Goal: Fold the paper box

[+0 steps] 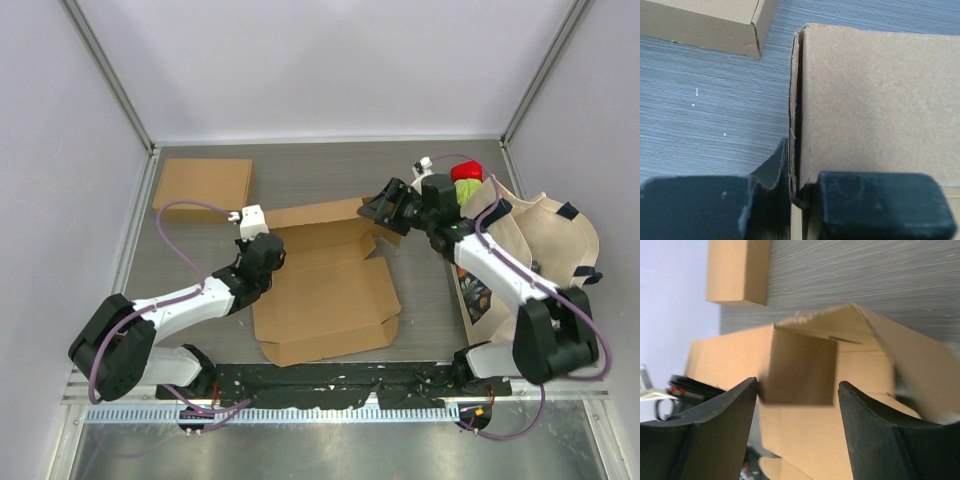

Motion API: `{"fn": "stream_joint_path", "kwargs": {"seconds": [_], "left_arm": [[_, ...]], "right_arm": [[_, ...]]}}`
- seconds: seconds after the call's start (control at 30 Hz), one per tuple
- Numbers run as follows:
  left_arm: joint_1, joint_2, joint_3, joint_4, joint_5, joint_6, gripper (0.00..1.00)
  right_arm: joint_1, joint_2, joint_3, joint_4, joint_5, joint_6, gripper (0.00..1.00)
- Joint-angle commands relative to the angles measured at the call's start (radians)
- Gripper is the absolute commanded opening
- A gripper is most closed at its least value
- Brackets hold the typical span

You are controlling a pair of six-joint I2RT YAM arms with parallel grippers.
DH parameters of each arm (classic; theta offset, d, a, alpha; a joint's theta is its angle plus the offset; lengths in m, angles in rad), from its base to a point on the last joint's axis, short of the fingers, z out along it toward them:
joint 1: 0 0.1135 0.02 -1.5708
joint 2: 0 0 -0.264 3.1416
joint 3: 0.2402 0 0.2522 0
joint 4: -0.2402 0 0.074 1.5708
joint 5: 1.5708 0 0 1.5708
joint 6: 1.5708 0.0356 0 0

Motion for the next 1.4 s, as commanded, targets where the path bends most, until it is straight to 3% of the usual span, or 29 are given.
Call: {"fn": "stream_joint_path", "kwargs": {"seconds": [0.0, 0.1, 0.23, 0.27, 0.37, 0.47, 0.67, 0.83, 0.9, 1.03, 1.1, 1.2, 1.23, 1.37], "left_arm": [[0.0, -0.032, -0.01, 0.024, -0.039, -0.045, 0.0], [0.0, -0.032, -0.005, 0.021, -0.036, -0.042, 0.0], [0.0, -0.021, 0.001, 0.024, -0.036, -0.041, 0.0], [0.0, -0.02, 0.001, 0.024, -0.033, -0.041, 0.0], [0.0, -0.014, 0.004, 0.018, -0.033, -0.041, 0.0], [0.0, -0.014, -0.002, 0.024, -0.033, -0.044, 0.0], [0.0, -0.017, 0.003, 0.018, -0.032, -0.041, 0.0], [0.0, -0.017, 0.004, 0.027, -0.021, -0.039, 0.0], [0.0, -0.012, 0.009, 0.027, -0.02, -0.039, 0.0], [0.0, -0.001, 0.006, 0.038, -0.004, -0.05, 0.0], [0.0, 0.005, 0.004, 0.036, -0.003, -0.056, 0.0], [0.0, 0.003, -0.005, 0.039, -0.007, -0.065, 0.0], [0.0, 0.002, -0.007, 0.039, -0.004, -0.065, 0.0], [0.0, -0.012, -0.02, 0.036, -0.015, -0.078, 0.0]], "right_arm": [[0.055, -0.265, -0.01, -0.26, 0.358, -0.328, 0.72], [0.117, -0.37, -0.142, -0.232, 0.503, -0.33, 0.67], [0.267, -0.335, -0.217, -0.15, 0.711, -0.322, 0.15], [0.328, -0.31, -0.211, -0.121, 0.812, -0.34, 0.12], [0.35, -0.165, -0.156, -0.09, 0.953, -0.385, 0.01], [0.339, -0.034, -0.122, -0.053, 1.047, -0.437, 0.01], [0.313, 0.109, -0.101, 0.054, 1.038, -0.479, 0.01], [0.328, 0.115, -0.177, 0.282, 0.688, -0.341, 0.01], [0.33, 0.12, -0.205, 0.358, 0.624, -0.21, 0.01], [0.292, 0.184, -0.268, 0.504, 0.528, -0.131, 0.01], [0.249, 0.189, -0.256, 0.455, 0.462, -0.15, 0.03], [0.237, 0.07, -0.172, 0.137, 0.464, -0.302, 0.11], [0.241, 0.016, -0.127, -0.039, 0.477, -0.369, 0.13], [0.238, -0.214, -0.07, -0.362, 0.608, -0.416, 0.39]]}}
